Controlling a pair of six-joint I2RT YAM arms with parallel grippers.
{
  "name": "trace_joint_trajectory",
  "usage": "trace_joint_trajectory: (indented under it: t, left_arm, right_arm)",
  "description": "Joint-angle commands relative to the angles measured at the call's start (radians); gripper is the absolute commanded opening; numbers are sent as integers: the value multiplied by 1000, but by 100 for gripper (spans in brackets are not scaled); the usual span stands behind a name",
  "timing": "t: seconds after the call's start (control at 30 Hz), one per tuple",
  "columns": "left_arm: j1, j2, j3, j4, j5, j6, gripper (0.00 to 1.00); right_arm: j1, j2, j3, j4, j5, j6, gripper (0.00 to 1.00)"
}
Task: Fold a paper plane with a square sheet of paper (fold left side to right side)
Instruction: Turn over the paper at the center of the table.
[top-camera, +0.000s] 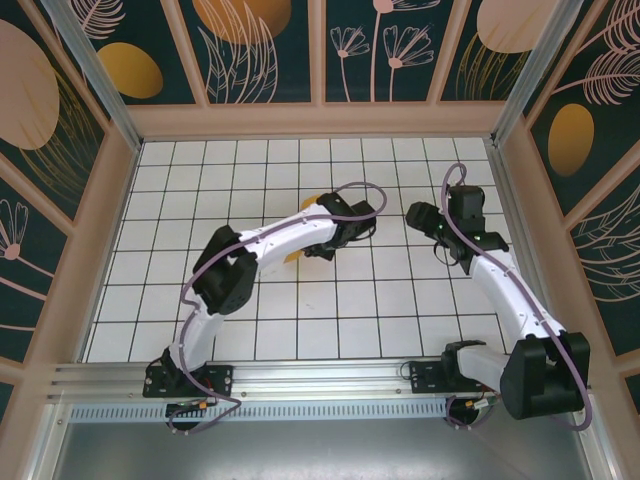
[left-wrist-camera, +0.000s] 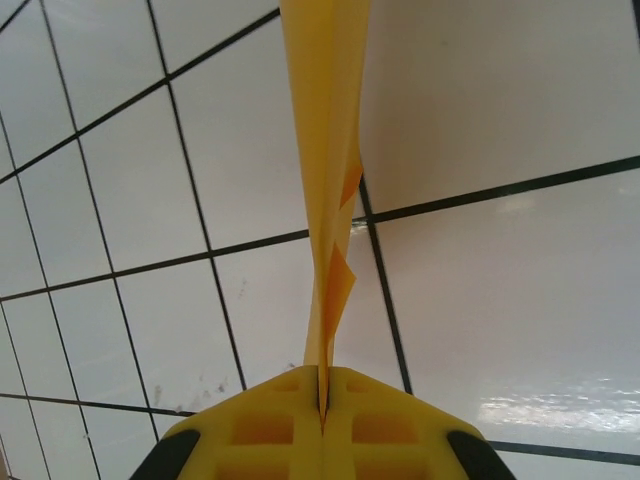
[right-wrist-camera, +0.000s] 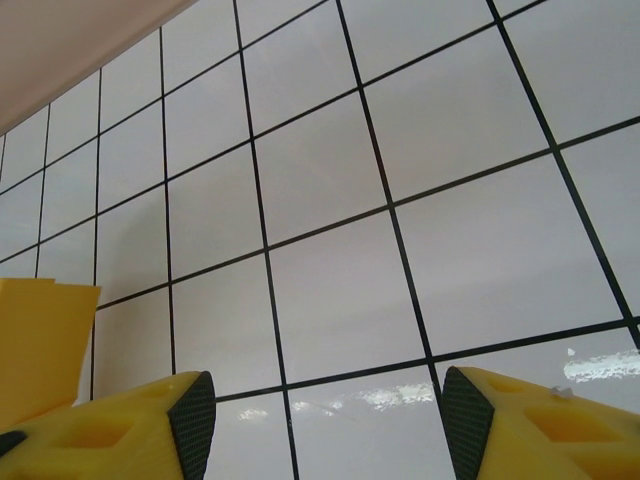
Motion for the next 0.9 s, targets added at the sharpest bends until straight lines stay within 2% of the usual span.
trace_joint_trajectory:
  t: [0.0, 0.07, 0.17, 0.23, 0.33, 0.43, 0.53, 0.7, 0.87]
  left_arm:
    - [-19, 69, 103, -95, 65, 25, 10]
    - [-19, 111, 135, -63, 126, 60, 18]
    - [-19, 133, 139, 100, 309, 135, 37]
    - [-12, 150, 166, 182, 438, 162, 44]
    - [7, 156, 217, 223, 512, 183, 54]
    - [44, 99, 185, 279, 545, 192, 57]
    - [105, -26, 48, 406, 606, 196, 58]
    - [226, -290, -317, 713, 727, 168, 63]
    - [347, -534, -668, 1023, 848, 125, 71]
  right_arm:
    - [-22, -28, -32, 40, -59, -3, 65]
    - [-32, -32, -47, 46, -82, -2, 65]
    - [-44, -36, -64, 52, -117, -10, 64]
    - [-50, -32, -69, 47, -135, -16, 64]
    - [-52, -29, -86, 62, -180, -10, 64]
    - [-50, -11, -110, 118, -269, 23, 64]
    - [-30, 41, -125, 187, -326, 71, 64]
    - [97, 213, -24, 161, -204, 81, 65]
    - [221, 432, 153, 91, -62, 91, 82]
